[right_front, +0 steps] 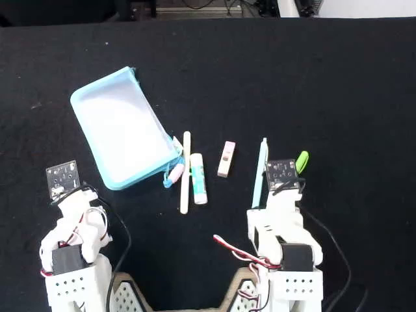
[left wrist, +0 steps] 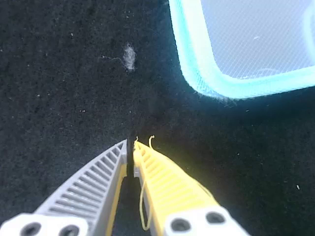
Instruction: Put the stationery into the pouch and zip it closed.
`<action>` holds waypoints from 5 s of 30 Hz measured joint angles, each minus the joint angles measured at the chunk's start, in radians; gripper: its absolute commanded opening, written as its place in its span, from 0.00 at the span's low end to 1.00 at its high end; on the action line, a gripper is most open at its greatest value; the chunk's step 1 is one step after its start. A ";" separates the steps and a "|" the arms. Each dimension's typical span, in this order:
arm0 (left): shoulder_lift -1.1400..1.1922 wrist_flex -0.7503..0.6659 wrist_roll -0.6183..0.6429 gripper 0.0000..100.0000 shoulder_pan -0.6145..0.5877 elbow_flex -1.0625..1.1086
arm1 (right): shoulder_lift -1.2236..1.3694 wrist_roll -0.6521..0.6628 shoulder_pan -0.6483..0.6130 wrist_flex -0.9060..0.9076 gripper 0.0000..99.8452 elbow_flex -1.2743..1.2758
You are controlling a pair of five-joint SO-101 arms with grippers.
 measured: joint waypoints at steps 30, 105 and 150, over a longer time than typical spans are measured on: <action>0.000 0.000 0.000 0.03 0.000 0.000 | 0.000 0.000 0.000 0.000 0.01 0.000; 0.000 0.000 0.000 0.03 0.000 0.000 | 0.000 -0.005 0.000 -0.072 0.01 0.000; -0.002 -0.354 -0.390 0.03 -0.164 -0.048 | 0.000 0.232 -0.258 -0.267 0.01 -0.568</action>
